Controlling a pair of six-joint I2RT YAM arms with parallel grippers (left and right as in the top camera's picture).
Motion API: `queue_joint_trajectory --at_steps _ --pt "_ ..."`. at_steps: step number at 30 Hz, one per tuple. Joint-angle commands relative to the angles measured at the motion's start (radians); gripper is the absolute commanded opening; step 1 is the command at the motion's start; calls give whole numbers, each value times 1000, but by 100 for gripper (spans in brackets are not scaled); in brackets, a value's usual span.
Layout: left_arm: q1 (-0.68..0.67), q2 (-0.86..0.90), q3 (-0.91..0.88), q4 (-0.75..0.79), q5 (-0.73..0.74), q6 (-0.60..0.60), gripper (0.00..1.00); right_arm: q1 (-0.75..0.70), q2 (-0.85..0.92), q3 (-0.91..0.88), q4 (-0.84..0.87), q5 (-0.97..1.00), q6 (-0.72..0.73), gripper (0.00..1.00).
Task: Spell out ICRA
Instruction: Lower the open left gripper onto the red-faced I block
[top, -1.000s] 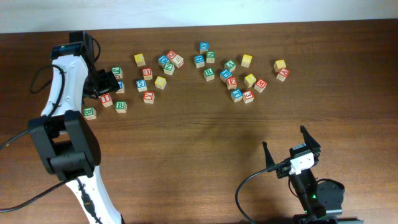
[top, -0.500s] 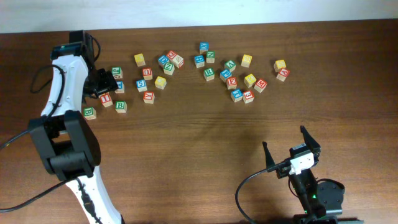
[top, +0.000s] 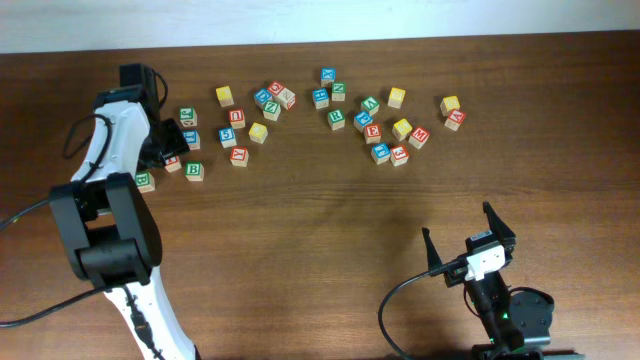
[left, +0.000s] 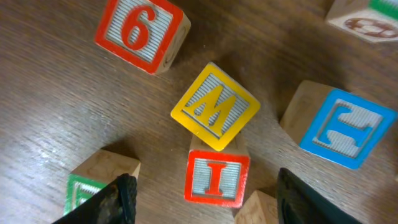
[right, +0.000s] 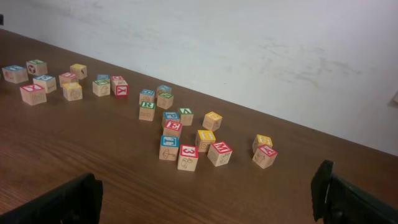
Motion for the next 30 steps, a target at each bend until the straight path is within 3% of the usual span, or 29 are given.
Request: queue_joint_trajectory --at_steps 1,3,16,23,30 --pt "6 12 -35 27 -12 -3 58 6 -7 -5 -5 -12 4 98" --pt "6 12 -39 35 -12 -3 49 6 -7 -5 -5 -12 4 98" --pt "6 12 -79 97 -12 -3 36 6 -7 -5 -5 -12 4 98" --pt "6 12 -79 114 -13 -3 43 6 -7 -5 -5 -12 4 98" --pt "6 12 -79 127 -12 -3 36 6 -7 -5 -5 -12 4 98"
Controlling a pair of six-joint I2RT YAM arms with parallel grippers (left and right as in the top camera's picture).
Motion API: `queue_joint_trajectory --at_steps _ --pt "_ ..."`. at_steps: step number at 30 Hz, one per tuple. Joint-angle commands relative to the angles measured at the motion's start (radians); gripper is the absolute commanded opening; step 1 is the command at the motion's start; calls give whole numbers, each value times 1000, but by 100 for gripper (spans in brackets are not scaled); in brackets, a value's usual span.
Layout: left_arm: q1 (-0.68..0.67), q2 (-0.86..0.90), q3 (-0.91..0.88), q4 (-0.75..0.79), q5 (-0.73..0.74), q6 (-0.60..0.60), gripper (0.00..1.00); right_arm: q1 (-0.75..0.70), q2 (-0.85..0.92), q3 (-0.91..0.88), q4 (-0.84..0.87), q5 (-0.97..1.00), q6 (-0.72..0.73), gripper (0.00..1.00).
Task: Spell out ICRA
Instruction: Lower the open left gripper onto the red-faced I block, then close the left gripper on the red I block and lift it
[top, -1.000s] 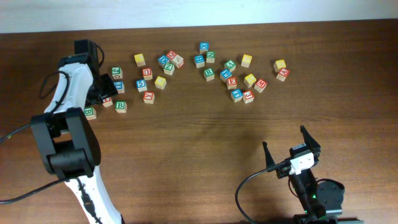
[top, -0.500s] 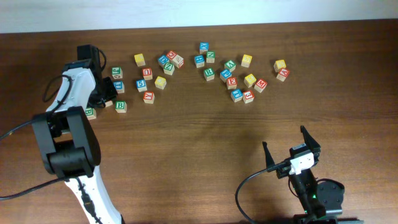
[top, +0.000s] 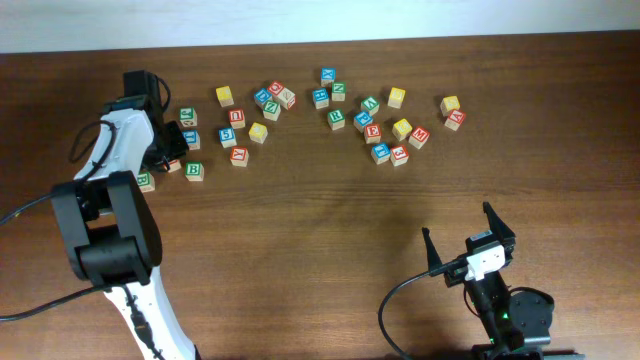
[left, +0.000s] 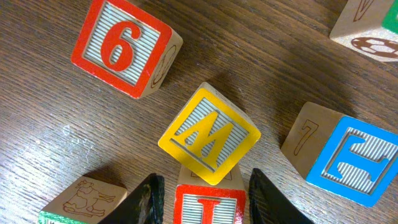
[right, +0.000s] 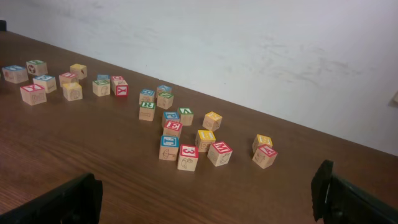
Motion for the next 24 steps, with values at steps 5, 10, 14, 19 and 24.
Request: queue_joint_trajectory --at_steps 5,10,14,19,24 --pt "6 12 -7 -10 -11 -2 34 6 -7 -5 -5 -13 4 98" --pt "6 12 -7 -10 -11 -2 29 6 -7 -5 -5 -13 3 98" --pt "6 12 -7 -23 -10 -2 24 6 -7 -5 -5 -13 4 99" --pt "6 12 -7 -56 -11 -2 22 6 -7 -5 -5 -13 4 98" --pt "6 12 -7 -63 -11 -2 23 6 -7 -5 -5 -13 4 98"
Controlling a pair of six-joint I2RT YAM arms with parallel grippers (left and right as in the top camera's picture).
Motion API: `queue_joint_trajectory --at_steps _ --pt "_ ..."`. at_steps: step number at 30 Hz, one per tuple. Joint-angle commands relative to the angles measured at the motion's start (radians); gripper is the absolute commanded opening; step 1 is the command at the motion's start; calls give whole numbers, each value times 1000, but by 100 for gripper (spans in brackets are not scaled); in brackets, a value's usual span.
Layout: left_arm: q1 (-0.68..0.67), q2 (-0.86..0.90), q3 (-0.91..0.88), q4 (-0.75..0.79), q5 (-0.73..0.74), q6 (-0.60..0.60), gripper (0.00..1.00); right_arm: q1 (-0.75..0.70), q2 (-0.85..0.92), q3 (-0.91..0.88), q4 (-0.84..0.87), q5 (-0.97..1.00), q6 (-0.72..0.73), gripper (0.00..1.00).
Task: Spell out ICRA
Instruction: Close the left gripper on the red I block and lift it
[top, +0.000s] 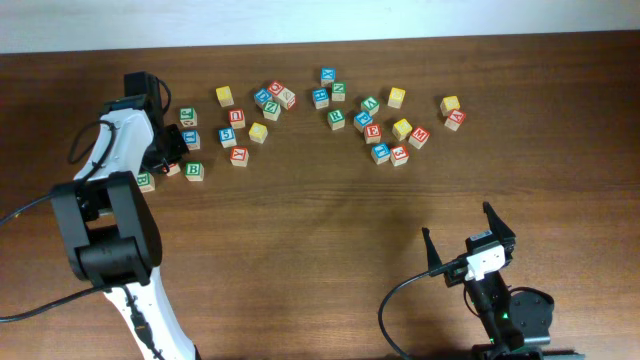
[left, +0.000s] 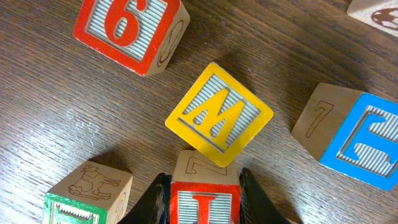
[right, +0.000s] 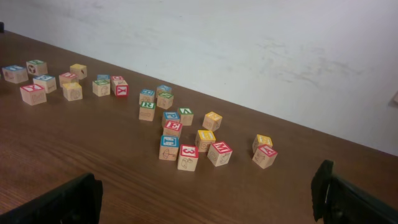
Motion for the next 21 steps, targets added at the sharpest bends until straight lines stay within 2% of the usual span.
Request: queue_joint_trajectory --at_steps 1,2,4,21 --pt "6 12 -8 -18 -7 -2 29 6 -7 -5 -5 -13 4 98" --pt "6 12 -8 -18 -7 -2 34 6 -7 -5 -5 -13 4 98" --pt "6 12 -8 -17 -7 -2 36 6 -7 -5 -5 -13 4 98" --pt "6 12 -8 -2 -7 56 31 6 -7 -5 -5 -13 4 98"
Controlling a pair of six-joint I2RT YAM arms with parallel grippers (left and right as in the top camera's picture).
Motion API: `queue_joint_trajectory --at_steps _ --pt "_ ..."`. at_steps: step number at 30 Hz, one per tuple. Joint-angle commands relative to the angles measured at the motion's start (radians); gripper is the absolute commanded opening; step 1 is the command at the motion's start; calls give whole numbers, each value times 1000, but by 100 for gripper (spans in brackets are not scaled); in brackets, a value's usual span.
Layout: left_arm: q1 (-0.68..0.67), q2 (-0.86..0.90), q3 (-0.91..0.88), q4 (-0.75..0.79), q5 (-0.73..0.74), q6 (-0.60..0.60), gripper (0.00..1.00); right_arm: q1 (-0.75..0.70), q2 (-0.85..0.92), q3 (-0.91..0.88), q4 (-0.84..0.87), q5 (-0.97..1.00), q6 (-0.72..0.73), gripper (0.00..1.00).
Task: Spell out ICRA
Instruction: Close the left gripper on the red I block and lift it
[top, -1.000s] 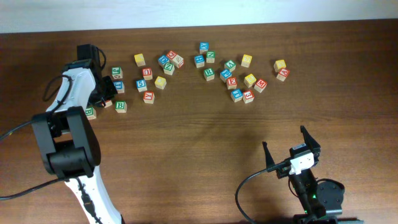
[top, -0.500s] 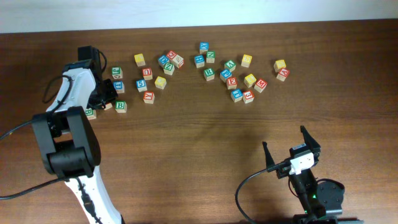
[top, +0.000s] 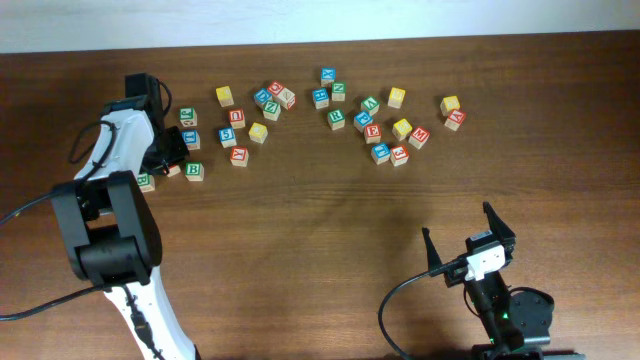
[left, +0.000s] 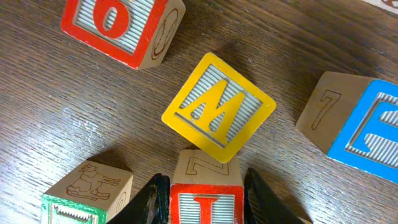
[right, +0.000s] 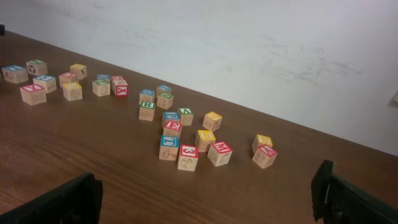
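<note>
In the left wrist view my left gripper (left: 205, 208) is shut on a red-faced I block (left: 206, 204), one finger on each side of it, at the bottom edge of the frame. A yellow M block (left: 219, 107) lies just beyond it, nearly touching its far corner. Overhead, that gripper (top: 170, 152) sits at the left end of the scattered letter blocks (top: 270, 105) and covers the I block. My right gripper (top: 468, 240) stands open at the near right, far from any block, with nothing between its fingers (right: 56, 199).
Around the I block lie a red 6 block (left: 118, 22), a blue block (left: 367, 137) and a green-faced block (left: 84, 196). A second bunch of blocks (top: 390, 125) lies at the back right. Bare wood (top: 320, 230) fills the table's middle and front.
My left gripper stays shut on the I block. The M and 6 blocks sit slightly farther up the left wrist view, so the gripper and I block have drawn back a little. Right arm unmoved.
My left gripper first hung wide open over the I block, below the M block. A second later its fingers had narrowed around the block. Then they were shut on its sides, and now they still hold it, slightly back from the M. The right arm never moved.
</note>
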Motion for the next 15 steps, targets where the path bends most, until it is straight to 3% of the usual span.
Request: queue_joint_trajectory --at_steps 1,15 --pt "6 11 -4 3 -7 20 29 6 -7 -5 -5 -13 5 98" --pt "6 11 -4 5 -6 23 33 6 -7 -5 -5 -13 4 98"
